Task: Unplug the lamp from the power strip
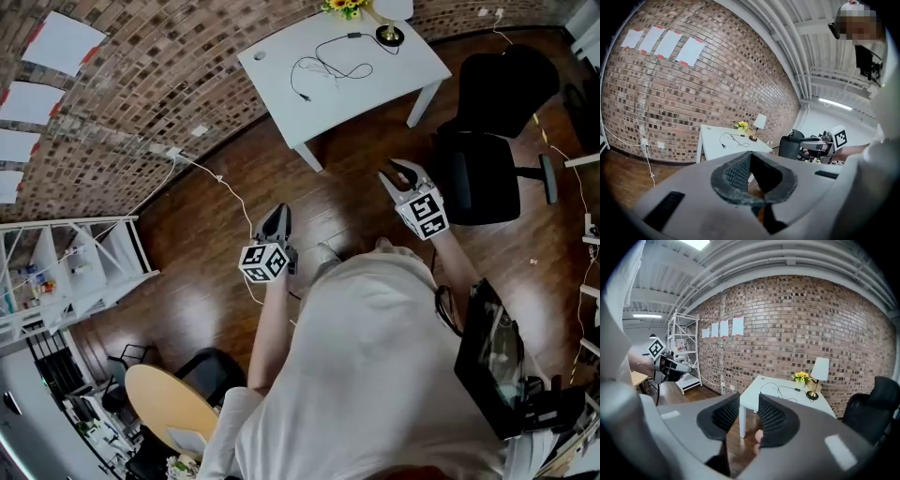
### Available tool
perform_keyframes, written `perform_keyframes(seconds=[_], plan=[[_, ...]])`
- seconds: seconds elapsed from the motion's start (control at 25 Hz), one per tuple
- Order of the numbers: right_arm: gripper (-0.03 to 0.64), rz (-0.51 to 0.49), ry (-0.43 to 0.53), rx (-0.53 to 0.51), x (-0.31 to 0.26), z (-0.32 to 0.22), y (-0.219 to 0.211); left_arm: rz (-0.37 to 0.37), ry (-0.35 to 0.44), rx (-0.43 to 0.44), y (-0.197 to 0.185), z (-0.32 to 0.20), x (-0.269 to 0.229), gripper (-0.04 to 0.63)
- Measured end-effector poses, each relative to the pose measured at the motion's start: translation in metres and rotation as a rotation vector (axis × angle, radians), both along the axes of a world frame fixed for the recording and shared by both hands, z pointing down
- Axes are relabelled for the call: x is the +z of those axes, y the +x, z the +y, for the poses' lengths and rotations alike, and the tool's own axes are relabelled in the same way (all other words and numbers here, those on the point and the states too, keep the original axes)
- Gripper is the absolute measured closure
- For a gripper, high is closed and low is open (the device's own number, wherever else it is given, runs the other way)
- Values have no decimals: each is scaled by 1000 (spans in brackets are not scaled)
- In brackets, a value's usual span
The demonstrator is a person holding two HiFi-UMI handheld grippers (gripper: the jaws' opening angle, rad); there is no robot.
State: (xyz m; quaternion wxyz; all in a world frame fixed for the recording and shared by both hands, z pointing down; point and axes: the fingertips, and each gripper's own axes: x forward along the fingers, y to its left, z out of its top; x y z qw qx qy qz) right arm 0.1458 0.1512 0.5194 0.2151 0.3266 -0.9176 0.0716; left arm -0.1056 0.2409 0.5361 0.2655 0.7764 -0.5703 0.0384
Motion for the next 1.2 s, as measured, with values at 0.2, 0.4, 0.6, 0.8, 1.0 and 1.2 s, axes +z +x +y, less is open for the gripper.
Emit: perform_keyframes(seconds=[0.2,0.4,0.6,0.8,1.0,1.2], plan=[[506,30,-21,-13,19,2,30,1,-29,-8,38,14,9,592],[509,29,-48,-47,30,4,50,-7,-80,-25,70,29,29,592],[511,40,-86,-88,53,10,75,-6,-118,-67,100,41,52,592],[514,57,-132,-106,79,21,92,-1,-155,-83,123,55,74,592],[515,59,-167,-103,101,33,99,-29,-186,-68,133,62,98,592],[517,56,-207,-77,124,42,98,-60,-213,-63,126,65,117,592]])
